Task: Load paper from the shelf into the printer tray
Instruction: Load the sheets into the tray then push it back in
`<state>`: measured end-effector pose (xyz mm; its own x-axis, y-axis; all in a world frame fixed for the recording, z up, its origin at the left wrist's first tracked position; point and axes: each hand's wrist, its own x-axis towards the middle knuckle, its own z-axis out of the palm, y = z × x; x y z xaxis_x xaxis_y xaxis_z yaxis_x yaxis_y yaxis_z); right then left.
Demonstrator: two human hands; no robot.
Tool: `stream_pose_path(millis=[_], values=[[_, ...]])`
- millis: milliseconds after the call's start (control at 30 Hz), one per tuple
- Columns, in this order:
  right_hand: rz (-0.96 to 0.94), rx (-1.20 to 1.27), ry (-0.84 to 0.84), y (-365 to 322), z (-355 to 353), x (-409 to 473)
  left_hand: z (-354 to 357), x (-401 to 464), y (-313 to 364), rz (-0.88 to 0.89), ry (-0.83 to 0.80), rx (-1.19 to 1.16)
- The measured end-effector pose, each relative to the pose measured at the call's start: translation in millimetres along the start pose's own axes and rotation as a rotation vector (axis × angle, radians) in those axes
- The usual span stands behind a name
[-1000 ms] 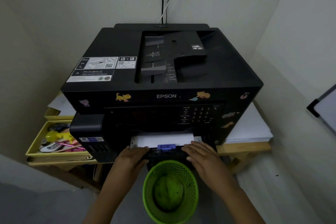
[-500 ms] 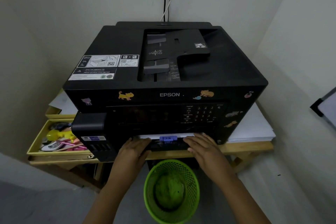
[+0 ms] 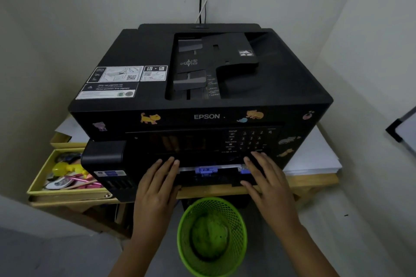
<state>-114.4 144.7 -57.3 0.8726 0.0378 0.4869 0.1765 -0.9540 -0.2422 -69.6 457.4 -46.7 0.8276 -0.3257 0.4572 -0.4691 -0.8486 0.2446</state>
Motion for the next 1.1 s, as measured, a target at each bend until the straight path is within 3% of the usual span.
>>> stream_pose_path(millis=[333,1100], values=[[0.033,-0.014,-0.046,10,5,7,6,3,-13,-0.008,-0.047,0.037],[0.117,-0.043,-0.056,6,2,16,9,6,-5,-0.139,0.009,0.015]])
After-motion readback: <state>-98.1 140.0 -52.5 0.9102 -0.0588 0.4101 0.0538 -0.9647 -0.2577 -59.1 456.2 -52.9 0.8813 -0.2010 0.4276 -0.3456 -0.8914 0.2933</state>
